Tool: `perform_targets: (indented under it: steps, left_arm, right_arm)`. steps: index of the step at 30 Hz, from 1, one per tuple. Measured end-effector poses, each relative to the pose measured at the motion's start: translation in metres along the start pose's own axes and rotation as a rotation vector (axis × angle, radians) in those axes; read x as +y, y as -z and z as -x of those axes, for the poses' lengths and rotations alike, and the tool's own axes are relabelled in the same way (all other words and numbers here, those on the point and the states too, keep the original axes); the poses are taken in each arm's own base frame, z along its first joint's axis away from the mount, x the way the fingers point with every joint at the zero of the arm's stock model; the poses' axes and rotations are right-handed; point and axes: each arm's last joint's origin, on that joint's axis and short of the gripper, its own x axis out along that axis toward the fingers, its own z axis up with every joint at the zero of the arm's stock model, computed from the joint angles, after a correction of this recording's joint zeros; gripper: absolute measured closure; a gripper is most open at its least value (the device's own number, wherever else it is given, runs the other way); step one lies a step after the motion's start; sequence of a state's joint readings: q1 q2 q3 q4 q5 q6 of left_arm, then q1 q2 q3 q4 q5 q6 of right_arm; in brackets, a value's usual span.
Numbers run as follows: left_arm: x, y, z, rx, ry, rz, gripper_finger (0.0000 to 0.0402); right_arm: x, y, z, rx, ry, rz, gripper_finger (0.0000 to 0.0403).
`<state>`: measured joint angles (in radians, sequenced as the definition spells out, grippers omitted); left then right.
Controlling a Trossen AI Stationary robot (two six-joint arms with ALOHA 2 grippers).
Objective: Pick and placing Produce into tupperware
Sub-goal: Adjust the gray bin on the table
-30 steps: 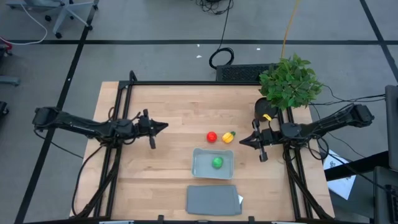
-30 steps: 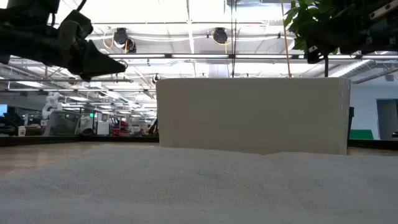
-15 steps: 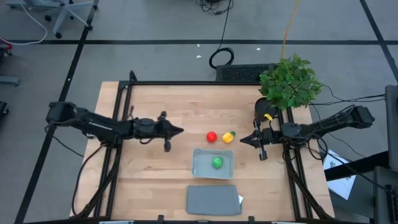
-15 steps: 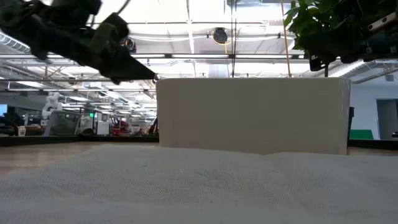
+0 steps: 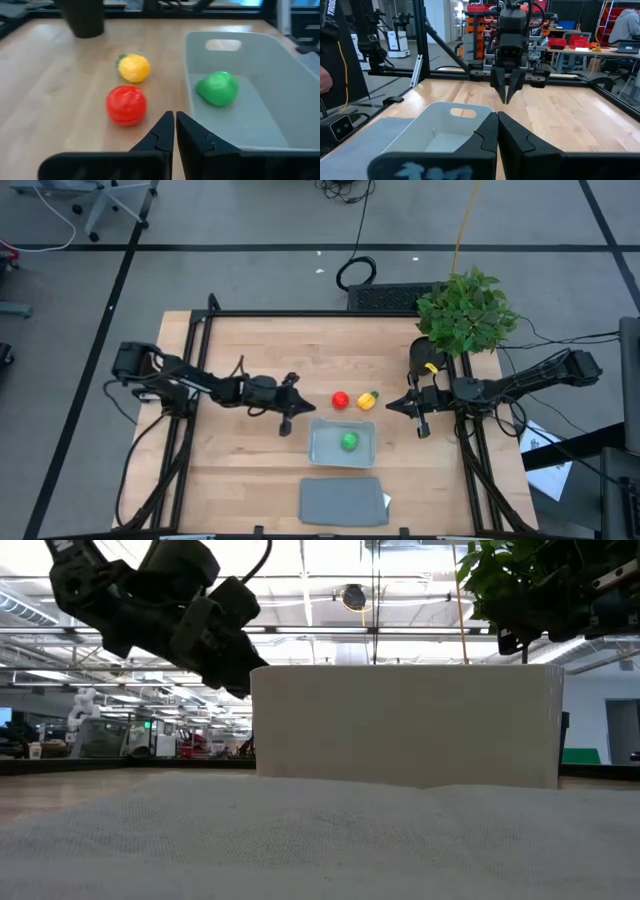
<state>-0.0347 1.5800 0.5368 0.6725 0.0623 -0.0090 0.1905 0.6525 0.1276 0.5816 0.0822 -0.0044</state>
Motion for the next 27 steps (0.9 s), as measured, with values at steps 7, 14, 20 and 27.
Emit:
perform_targets:
  steps: [7,14,20,27]
  left_arm:
    - [-0.0116,0.003,-0.0077,0.023,0.051,-0.039,0.038]
    - [-0.0099,0.003,-0.0077,0.025,0.009,-0.037,0.0381]
    - [-0.005,0.0041,-0.0076,0.037,-0.05,-0.021,0.0381]
    - [-0.008,0.0069,-0.0075,0.066,-0.03,-0.026,0.038]
  right_arm:
    - [0.0,0.0,0.0,0.0,0.0,0.001,0.0403]
    - [0.0,0.0,0.0,0.0,0.0,0.003,0.0403]
    - [0.0,0.0001,0.0,0.001,-0.001,0.003,0.0403]
    - [0.0001,0.0003,0.0,0.003,-0.001,0.003,0.0403]
